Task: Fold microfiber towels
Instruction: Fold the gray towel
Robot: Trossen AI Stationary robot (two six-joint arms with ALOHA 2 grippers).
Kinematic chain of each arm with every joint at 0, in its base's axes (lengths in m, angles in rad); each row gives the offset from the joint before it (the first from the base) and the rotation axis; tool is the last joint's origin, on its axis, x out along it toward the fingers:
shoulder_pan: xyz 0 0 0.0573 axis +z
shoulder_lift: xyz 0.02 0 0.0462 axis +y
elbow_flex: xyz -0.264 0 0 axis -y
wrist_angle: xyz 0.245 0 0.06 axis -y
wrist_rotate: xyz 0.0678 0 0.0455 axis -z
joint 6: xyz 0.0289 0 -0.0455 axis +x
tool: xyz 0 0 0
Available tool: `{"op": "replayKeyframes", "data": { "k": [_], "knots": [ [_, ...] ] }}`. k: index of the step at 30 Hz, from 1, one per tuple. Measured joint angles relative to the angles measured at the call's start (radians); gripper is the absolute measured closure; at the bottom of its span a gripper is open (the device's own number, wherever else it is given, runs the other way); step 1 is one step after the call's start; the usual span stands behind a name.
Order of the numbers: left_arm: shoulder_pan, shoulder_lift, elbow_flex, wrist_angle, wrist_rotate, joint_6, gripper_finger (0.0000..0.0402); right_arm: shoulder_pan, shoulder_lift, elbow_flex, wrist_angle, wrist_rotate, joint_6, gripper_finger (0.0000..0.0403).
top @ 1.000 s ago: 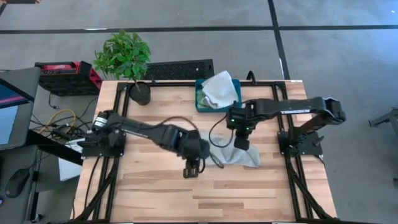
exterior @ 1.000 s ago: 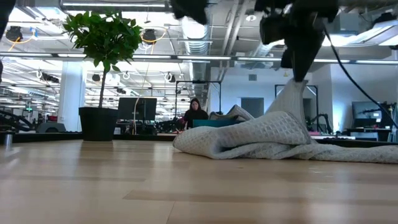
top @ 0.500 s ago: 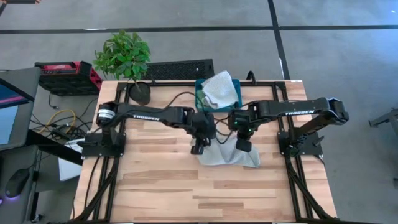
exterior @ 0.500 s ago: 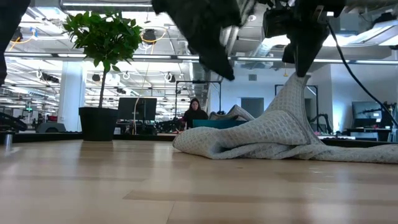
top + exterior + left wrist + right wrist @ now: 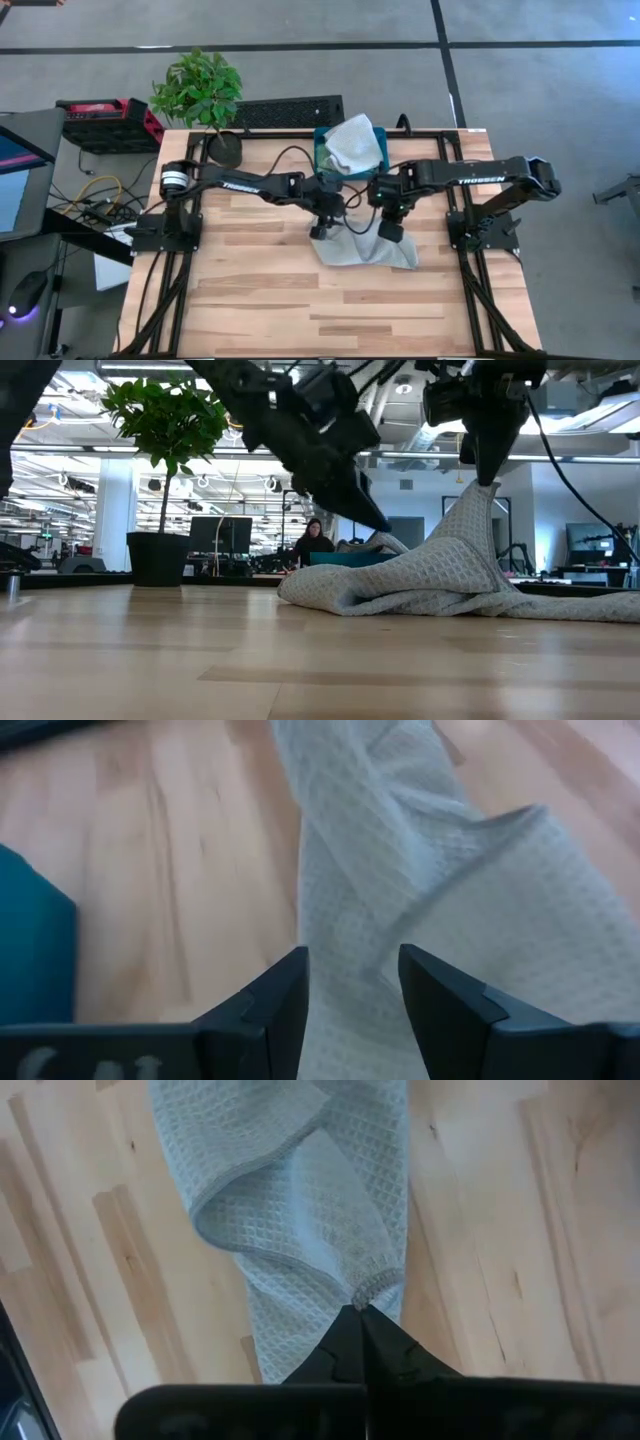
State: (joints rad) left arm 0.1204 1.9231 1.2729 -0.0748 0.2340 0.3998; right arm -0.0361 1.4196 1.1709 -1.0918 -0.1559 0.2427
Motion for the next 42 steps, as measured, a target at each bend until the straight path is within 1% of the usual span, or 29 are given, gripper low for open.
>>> {"op": "replayKeyframes", "data": {
  "k": [2,4,6,8,12,22,25,30,35,42],
  "knots": [
    [0.006,0.018,-0.005,0.022,0.025,-0.019,0.0253,-0.007,0.002,0.000,-0.001,0.000,0.001,0.0400],
    [0.006,0.059,0.015,0.086,0.073,-0.043,0.0253,-0.014,0.002,0.000,-0.004,-0.001,-0.002,0.0399],
    [0.006,0.098,0.031,0.073,0.103,-0.062,0.0253,-0.021,0.002,0.000,-0.007,-0.002,-0.003,0.0399],
    [0.002,0.129,0.046,0.079,0.103,-0.078,0.0253,-0.026,0.002,0.000,-0.016,-0.002,-0.003,0.0400],
    [0.002,0.139,0.070,0.094,0.102,-0.078,0.0253,-0.032,0.002,0.000,-0.024,-0.003,-0.004,0.0400],
    [0.003,0.143,0.076,-0.048,0.103,-0.045,0.0253,-0.032,0.002,0.000,-0.031,-0.002,-0.005,0.0399],
    [0.003,0.143,0.075,-0.062,0.124,-0.045,0.0253,-0.032,0.002,0.000,-0.031,-0.002,-0.005,0.0399],
    [0.003,0.143,0.076,-0.064,0.138,-0.079,0.0253,-0.032,0.002,0.000,-0.030,-0.002,-0.005,0.0400],
    [0.000,0.143,0.075,-0.030,0.134,-0.123,0.0253,-0.032,0.002,0.000,-0.030,-0.001,-0.005,0.0397],
    [-0.002,0.143,0.075,-0.031,0.121,-0.128,0.0253,-0.032,0.002,0.000,-0.030,-0.001,-0.005,0.0396]
  ]
}}
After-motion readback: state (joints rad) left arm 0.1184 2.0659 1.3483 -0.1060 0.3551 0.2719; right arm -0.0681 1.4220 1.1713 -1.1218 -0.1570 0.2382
